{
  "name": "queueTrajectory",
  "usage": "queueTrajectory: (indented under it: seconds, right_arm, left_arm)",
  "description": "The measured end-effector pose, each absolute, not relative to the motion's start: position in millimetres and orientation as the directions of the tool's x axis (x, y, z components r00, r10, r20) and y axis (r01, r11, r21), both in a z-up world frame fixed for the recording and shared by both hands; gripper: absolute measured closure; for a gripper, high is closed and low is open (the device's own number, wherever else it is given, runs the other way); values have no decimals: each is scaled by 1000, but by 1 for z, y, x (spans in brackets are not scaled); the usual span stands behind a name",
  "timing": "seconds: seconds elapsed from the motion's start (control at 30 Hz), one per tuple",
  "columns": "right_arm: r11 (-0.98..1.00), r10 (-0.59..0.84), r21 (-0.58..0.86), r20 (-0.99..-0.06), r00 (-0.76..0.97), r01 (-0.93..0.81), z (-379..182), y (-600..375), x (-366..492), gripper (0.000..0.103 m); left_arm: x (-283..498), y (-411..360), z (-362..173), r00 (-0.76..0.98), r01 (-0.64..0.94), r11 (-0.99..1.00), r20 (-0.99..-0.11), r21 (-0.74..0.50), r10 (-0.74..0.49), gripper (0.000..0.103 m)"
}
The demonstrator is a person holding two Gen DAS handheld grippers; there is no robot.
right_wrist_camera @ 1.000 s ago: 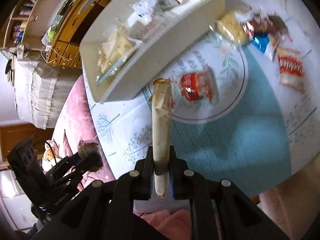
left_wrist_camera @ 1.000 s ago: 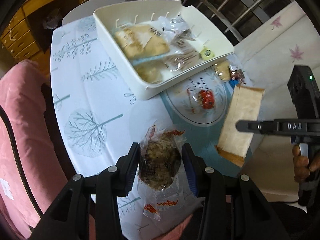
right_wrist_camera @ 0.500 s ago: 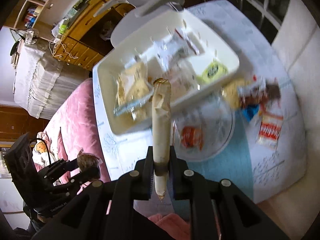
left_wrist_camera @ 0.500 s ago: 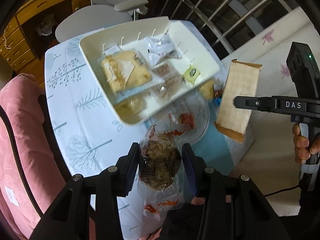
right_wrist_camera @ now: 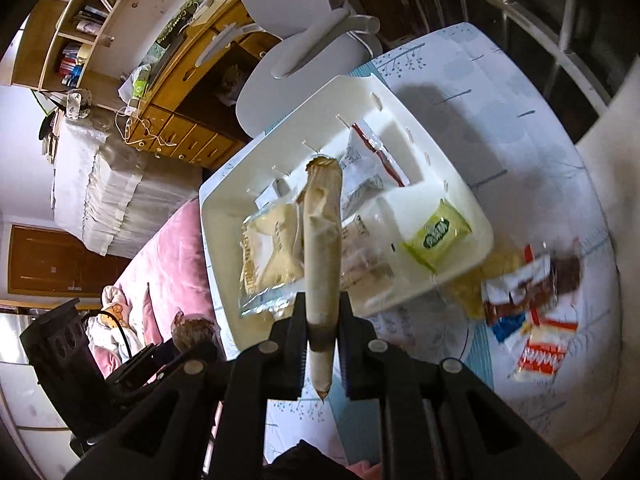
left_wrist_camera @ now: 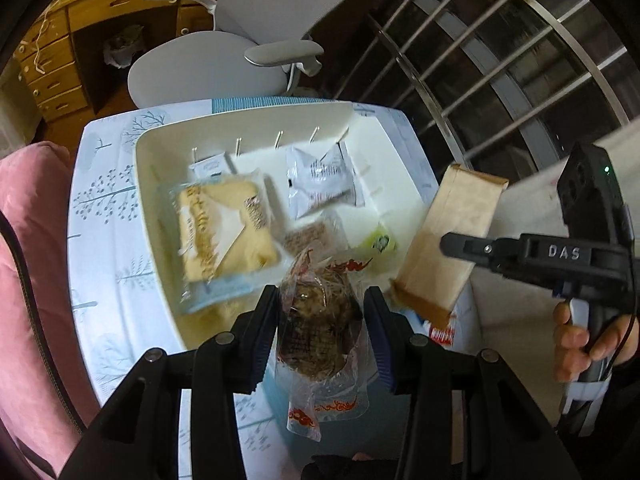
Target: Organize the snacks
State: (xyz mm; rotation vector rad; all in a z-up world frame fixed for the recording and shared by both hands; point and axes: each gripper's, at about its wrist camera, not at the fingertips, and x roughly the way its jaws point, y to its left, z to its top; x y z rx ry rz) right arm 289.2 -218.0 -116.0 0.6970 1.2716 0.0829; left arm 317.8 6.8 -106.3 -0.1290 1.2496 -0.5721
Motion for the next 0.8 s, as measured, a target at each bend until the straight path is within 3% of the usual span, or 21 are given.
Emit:
queueTrajectory:
  seconds: [0.13, 0.2, 0.27, 0.5, 0.8]
  right_arm:
    - [798, 442, 527, -841, 312, 292, -128, -231, 308, 88]
    - [792, 445, 531, -840, 311, 302, -135, -238, 315, 85]
    - [781, 461, 544, -833, 304, 307, -139, -243, 317, 76]
    - [766, 477, 559, -825, 302, 318, -139, -249, 308, 74]
    - [764, 422, 551, -821, 386, 337, -105, -241, 258, 74]
  left_arm:
    - [329, -7, -118, 224, 288, 878, -864, -383, -451, 61]
    - [330, -9, -121, 227, 261, 878, -859, -400, -459, 37]
    - [329, -9, -122, 239, 226, 889, -863, -397, -446, 30]
    - [316, -3, -115, 234, 205, 911, -886, -358, -401, 24]
    - [264, 22, -90, 266, 238, 897, -863, -373, -430, 23]
